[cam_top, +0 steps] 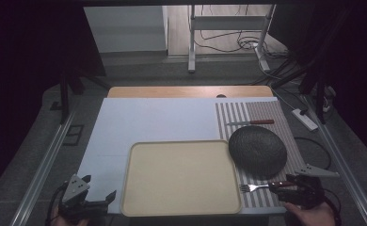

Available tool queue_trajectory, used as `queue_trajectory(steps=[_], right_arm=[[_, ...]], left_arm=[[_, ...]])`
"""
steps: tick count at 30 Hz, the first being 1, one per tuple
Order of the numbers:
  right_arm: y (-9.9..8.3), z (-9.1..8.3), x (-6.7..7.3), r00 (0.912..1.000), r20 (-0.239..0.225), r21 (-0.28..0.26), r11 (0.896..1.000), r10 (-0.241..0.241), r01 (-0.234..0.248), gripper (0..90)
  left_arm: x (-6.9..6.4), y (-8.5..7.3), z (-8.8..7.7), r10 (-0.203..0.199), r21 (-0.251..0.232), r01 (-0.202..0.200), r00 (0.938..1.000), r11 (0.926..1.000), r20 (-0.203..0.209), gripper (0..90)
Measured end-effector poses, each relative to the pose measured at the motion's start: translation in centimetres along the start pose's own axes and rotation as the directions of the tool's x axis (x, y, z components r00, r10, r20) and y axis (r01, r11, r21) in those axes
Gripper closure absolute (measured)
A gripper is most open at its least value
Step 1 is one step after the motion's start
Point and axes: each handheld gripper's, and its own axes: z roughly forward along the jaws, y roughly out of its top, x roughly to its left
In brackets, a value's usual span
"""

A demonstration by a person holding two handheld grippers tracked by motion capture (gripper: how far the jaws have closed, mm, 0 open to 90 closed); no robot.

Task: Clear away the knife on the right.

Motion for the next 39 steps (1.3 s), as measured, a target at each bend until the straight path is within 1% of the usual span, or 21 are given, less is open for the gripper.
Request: queue_trajectory(steps=[2,6,10,12,20,24,27,28,36,39], right_arm=[[0.0,0.0,0.0,0.9999,-0.012,0.006,1.0,0.002,-0.002,22.8],[0.1,0.2,0.2,0.9995,-0.023,0.018,1.0,-0.02,0.02,24.9],[0.1,0.3,0.1,0.9995,-0.029,0.026,1.0,-0.017,0.017,24.6],[0.2,0.4,0.1,0.9989,-0.044,0.034,0.999,-0.016,0.017,24.4],[0.2,0.4,0.1,0.9981,-0.06,0.044,0.999,-0.016,0.019,26.0],[0.3,0.4,0.2,0.9977,-0.066,0.038,0.999,-0.014,0.016,26.0],[0.5,0.2,0.3,0.9979,-0.061,0.027,0.999,-0.02,0.021,25.8],[0.7,0.1,0.3,0.998,-0.057,0.016,0.999,-0.028,0.029,25.6],[1.5,0.4,-0.1,0.9978,-0.056,0.016,0.999,-0.036,0.037,24.8],[1.8,0.5,-0.1,0.9971,-0.065,0.015,0.999,-0.041,0.042,24.8]], left_arm=[[0.1,0.0,0.0,-0.003,0.001,0.003,1.0,1.0,0.002,0.0],[0.1,0.0,0.1,-0.002,0.006,0.002,1.0,1.0,0.007,0.0],[0.0,0.1,0.2,0.001,0.017,-0.001,1.0,0.9999,0.005,0.0],[0.0,0.1,0.2,-0.002,0.02,0.002,1.0,0.9998,0.004,0.0],[0.1,0.0,0.2,-0.006,0.02,0.006,0.9999,0.9998,0.01,0.0],[0.1,0.1,0.2,-0.001,0.024,0.001,0.9999,0.9997,0.01,0.0],[0.1,0.1,0.3,-0.002,0.024,0.001,0.9999,0.9997,0.012,0.0],[0.1,0.1,0.3,0.001,0.024,-0.001,0.9999,0.9997,0.014,0.0],[-0.2,0.1,0.4,0.028,0.036,-0.028,0.9995,0.9989,0.018,0.0],[-0.2,0.1,0.4,0.035,0.042,-0.036,0.9993,0.9985,0.015,0.0]])
